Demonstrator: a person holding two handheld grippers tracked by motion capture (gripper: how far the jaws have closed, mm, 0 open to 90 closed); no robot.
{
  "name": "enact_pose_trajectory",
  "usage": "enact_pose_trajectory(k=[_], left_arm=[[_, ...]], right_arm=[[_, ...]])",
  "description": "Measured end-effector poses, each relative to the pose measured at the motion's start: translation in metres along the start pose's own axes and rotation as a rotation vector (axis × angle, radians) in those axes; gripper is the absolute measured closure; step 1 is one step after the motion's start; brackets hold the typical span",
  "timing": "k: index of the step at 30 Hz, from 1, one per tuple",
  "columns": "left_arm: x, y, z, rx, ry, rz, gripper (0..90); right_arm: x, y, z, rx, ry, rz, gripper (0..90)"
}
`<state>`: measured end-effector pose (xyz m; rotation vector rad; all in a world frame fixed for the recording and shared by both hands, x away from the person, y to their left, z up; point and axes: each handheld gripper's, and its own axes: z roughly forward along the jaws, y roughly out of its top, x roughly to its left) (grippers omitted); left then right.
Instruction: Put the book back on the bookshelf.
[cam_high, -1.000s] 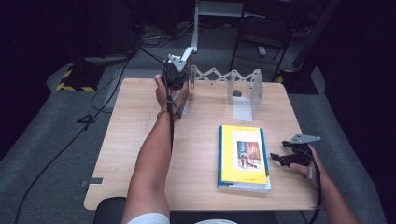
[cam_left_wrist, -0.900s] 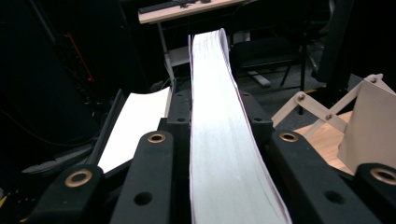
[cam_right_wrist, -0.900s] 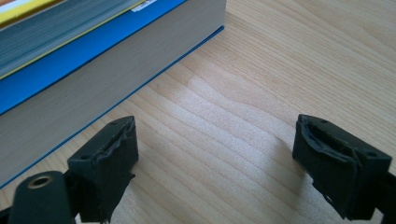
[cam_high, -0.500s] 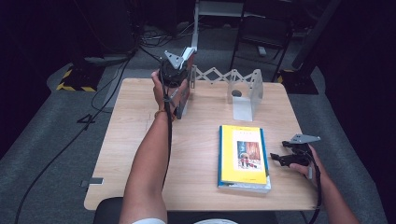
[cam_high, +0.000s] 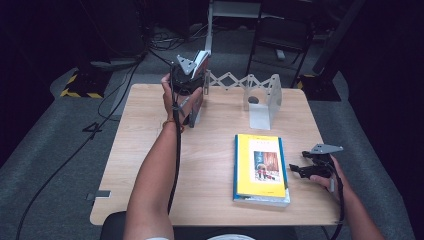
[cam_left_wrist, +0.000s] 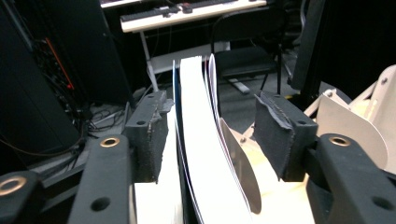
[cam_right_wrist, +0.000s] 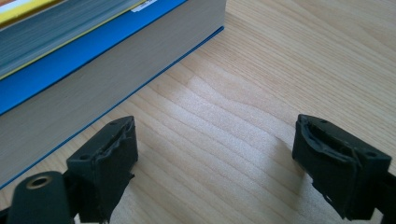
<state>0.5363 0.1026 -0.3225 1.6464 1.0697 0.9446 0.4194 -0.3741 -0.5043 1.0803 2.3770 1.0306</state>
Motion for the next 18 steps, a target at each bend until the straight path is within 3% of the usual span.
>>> enact_pose_trajectory(k=[7, 10, 14, 18], left_arm=[[0.001, 0.001, -0.010, 0.011, -0.033, 0.015, 32.5], [0.002, -0.001, -0.017, 0.013, -0.016, 0.058, 31.1], [0.004, -0.002, -0.028, 0.010, -0.084, 0.046, 25.8], [0.002, -0.004, -0.037, 0.014, -0.099, 0.087, 24.9]], right_arm=[[0.000, 0.000, 0.000, 0.000, 0.000, 0.001, 14.2], [0.000, 0.000, 0.000, 0.000, -0.001, 0.002, 14.2], [0.000, 0.000, 0.000, 0.000, -0.002, 0.002, 14.2], [0.000, 0.000, 0.000, 0.000, -0.002, 0.003, 14.2]])
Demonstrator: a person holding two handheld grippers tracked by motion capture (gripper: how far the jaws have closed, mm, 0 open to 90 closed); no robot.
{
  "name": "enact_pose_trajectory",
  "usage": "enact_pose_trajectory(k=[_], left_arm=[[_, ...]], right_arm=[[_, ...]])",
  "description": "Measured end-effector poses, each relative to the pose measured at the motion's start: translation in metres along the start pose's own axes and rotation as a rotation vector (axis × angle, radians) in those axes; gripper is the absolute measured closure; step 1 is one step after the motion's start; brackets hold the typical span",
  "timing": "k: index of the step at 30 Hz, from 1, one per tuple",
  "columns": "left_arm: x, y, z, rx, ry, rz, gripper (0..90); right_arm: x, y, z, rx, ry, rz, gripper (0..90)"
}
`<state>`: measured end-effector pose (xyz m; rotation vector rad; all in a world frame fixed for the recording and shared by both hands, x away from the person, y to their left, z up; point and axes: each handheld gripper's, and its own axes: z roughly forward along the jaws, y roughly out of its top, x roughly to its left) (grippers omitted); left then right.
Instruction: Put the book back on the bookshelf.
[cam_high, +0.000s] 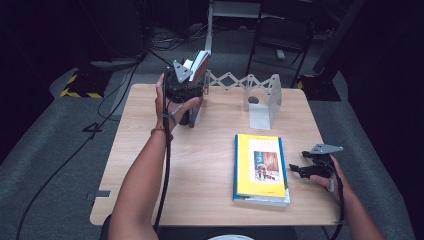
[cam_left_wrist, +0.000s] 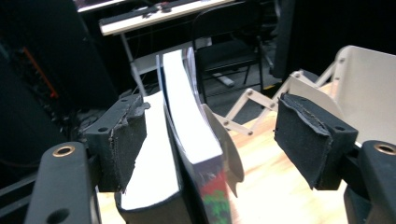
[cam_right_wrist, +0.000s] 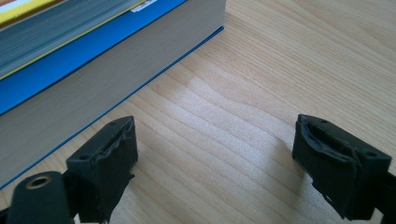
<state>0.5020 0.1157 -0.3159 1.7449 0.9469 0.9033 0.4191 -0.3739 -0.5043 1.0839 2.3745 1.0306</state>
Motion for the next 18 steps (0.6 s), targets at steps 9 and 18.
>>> enact_pose_trajectory(k=[9, 18], left_arm=[[-0.005, -0.011, -0.022, 0.020, -0.083, 0.038, 18.3], [-0.023, -0.033, -0.044, 0.077, -0.197, 0.106, 16.5]], right_arm=[[0.000, 0.000, 0.000, -0.001, -0.002, 0.001, 14.2], [0.000, 0.000, 0.000, -0.003, -0.002, 0.001, 14.2]])
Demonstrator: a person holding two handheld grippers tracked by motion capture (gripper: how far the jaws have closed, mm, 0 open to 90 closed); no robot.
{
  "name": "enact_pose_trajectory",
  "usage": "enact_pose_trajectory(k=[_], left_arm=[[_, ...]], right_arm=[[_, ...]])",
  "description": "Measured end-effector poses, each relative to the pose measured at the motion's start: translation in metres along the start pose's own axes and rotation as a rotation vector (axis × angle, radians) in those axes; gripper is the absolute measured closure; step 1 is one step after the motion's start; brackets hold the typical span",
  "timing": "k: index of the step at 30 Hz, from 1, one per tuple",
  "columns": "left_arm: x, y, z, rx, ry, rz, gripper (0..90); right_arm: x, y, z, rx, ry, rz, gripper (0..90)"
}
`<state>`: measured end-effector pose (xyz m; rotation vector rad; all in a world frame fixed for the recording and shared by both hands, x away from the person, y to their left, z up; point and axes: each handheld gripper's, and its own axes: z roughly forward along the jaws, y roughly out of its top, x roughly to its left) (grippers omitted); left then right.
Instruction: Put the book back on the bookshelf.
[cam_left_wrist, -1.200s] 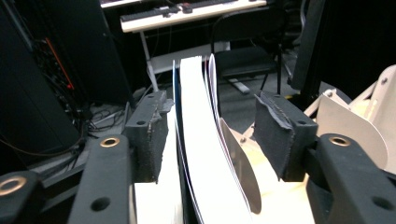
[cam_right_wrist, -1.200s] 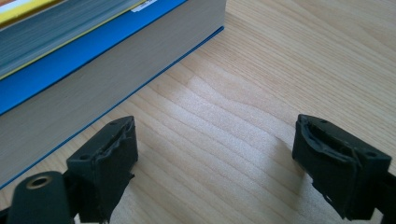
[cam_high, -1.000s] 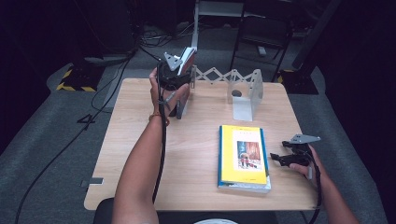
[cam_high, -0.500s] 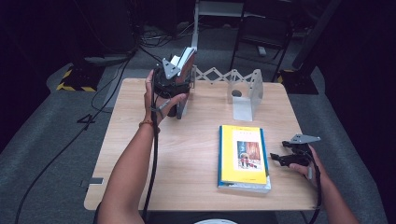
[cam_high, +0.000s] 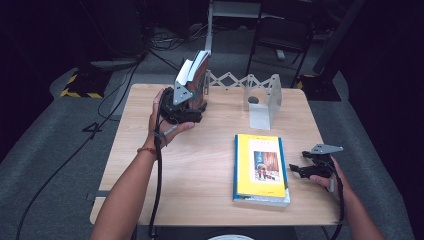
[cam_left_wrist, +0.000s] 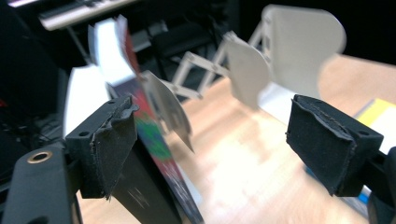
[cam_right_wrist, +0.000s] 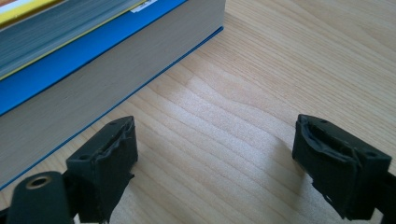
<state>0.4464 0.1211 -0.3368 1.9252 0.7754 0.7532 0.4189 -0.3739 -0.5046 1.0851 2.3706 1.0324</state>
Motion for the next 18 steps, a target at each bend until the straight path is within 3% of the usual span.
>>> enact_pose_trajectory(k=[2, 4, 7, 9, 18], left_arm=[[-0.005, -0.006, 0.000, 0.019, -0.010, 0.015, 16.4], [-0.008, -0.012, 0.000, 0.017, -0.035, 0.002, 16.4], [-0.013, -0.018, 0.002, 0.029, -0.032, 0.007, 16.5], [-0.016, -0.025, 0.004, 0.035, -0.060, -0.007, 16.5], [-0.035, -0.056, 0.018, 0.125, -0.149, 0.036, 16.3]], right_arm=[[0.000, 0.000, 0.000, -0.001, 0.000, 0.000, 14.2], [0.000, 0.000, 0.000, -0.001, -0.001, 0.000, 14.2], [0.000, 0.000, 0.000, -0.001, -0.001, 0.000, 14.2], [0.000, 0.000, 0.000, 0.000, -0.002, 0.000, 14.2], [0.000, 0.000, 0.000, 0.000, -0.001, 0.000, 14.2]])
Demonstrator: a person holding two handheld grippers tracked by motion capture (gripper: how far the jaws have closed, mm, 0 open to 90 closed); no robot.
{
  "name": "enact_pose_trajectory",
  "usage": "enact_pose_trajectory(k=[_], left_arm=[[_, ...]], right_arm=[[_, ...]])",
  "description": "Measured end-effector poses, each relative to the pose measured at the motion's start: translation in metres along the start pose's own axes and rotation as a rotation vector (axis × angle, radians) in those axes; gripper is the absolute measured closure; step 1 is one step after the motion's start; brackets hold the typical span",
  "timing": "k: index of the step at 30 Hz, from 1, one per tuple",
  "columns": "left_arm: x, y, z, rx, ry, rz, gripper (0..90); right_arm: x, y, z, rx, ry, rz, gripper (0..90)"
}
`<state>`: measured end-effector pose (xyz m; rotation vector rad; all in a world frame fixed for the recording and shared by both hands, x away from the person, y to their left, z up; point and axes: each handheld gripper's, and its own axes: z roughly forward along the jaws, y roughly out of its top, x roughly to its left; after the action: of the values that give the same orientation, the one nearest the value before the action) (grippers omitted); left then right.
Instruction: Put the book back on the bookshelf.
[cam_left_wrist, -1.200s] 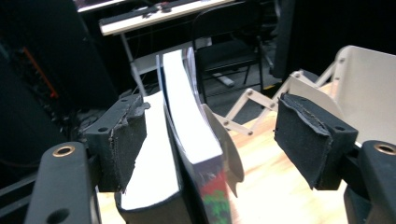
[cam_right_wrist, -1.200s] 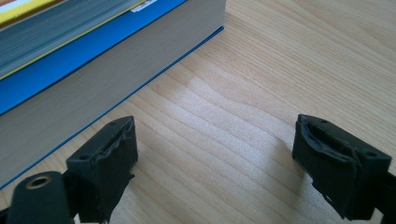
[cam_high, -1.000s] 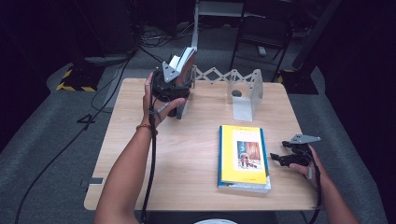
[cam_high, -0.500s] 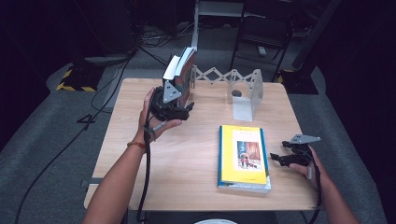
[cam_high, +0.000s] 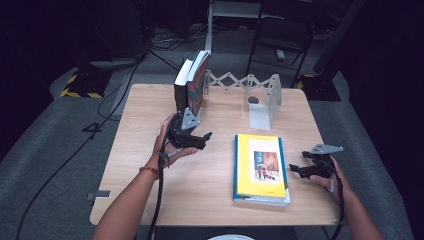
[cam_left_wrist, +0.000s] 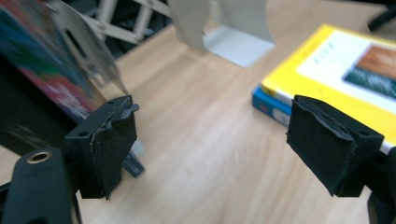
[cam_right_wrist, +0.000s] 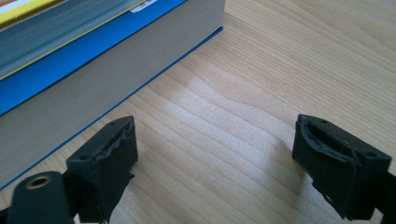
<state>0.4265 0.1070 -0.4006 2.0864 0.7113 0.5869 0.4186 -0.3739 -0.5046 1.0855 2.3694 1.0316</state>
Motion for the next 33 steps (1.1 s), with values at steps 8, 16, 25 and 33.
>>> enact_pose_trajectory(k=[8, 16, 25, 33], left_arm=[[-0.016, -0.035, 0.019, 0.084, -0.113, 0.017, 16.5], [-0.038, -0.054, 0.030, 0.170, -0.186, 0.076, 17.4], [-0.045, -0.070, 0.028, 0.227, -0.227, 0.105, 17.9], [-0.047, -0.084, 0.026, 0.254, -0.247, 0.094, 17.9]], right_arm=[[0.000, 0.000, -0.001, 0.004, -0.001, -0.001, 14.3], [0.004, 0.005, -0.007, 0.050, 0.004, -0.029, 21.1], [0.021, 0.028, -0.037, -0.008, 0.131, -0.120, 32.9], [0.052, 0.039, -0.050, 0.010, 0.195, -0.199, 42.0]])
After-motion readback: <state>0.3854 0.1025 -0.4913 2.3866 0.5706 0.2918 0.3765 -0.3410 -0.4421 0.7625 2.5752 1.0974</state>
